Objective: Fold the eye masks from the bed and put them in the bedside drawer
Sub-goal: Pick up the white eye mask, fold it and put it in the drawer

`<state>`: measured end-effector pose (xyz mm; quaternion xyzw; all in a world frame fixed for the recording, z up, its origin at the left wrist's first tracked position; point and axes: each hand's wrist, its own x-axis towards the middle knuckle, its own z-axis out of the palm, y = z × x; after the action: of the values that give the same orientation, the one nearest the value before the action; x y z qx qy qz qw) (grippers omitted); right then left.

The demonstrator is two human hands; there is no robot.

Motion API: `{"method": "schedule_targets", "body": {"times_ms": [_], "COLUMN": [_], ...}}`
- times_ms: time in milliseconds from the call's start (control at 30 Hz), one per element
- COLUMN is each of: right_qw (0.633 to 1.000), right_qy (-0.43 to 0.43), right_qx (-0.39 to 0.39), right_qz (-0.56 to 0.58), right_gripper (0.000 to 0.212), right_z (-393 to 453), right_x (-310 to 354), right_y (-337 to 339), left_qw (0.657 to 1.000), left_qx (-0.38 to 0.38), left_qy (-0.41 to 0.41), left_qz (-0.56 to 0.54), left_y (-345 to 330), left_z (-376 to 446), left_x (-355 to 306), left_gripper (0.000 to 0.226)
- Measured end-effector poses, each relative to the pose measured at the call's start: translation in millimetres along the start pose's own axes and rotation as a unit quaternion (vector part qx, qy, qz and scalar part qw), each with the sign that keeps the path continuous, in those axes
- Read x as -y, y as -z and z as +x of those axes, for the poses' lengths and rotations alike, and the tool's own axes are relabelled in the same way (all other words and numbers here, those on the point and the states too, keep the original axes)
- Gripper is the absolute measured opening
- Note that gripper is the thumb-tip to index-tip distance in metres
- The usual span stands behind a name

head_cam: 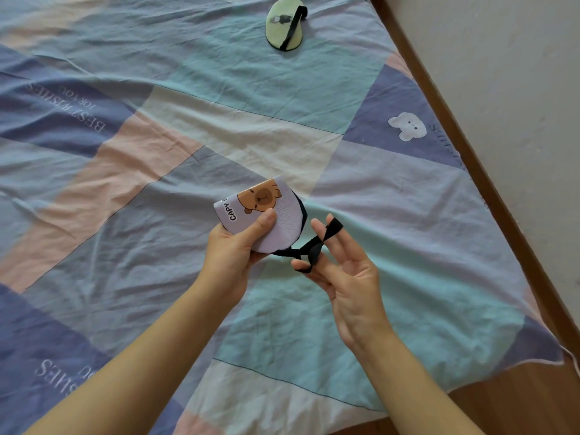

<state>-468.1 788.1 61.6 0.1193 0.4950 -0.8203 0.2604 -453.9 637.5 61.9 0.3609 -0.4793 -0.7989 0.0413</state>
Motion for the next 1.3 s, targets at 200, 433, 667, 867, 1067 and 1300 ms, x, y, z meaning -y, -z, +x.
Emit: {"method": "schedule_targets", "body": {"times_ms": [200,433,667,867,1067,1300], "right_qw": [0.992,0.980,0.973,0.975,0.972,0.962], "right_qy": [0.031,0.004,0.050,0.064,0.066,0.054], "right_qx": [0.022,0.063,0.065,0.085,0.081,0.112], "right_qz": [-0.117,-0.188,-0.215,-0.193,-0.212,-0.243], "right_gripper": [0.060,0.058,0.053,0.055,0.066,0.075], "right_z": [-5.2,0.3,2.5,-0.9,-3.3,-6.6], "right_x": [8.1,21.4,32.1,36.0,28.5,33.4], "right_y": [-4.0,7.1,15.3,20.5,15.5,13.5], "left_qw": [0.990,0.975,0.968,0.968,0.975,0.929], "left_qx": [0.078,0.148,0.189,0.195,0.158,0.287], "left_qy": [-0.035,-0.033,-0.024,-0.021,-0.028,-0.006], "left_qz": [0.110,0.163,0.163,0.159,0.154,0.232], "left_y": [6.7,5.9,5.9,6.0,1.3,-3.6], "left_z": [-6.0,-8.7,-10.3,-12.3,-14.4,-17.3], "left_x": [-3.0,-10.3,-15.3,-18.0,-13.9,-21.4], "left_gripper": [0.027,0.025,0.028,0.027,0.022,0.029]}}
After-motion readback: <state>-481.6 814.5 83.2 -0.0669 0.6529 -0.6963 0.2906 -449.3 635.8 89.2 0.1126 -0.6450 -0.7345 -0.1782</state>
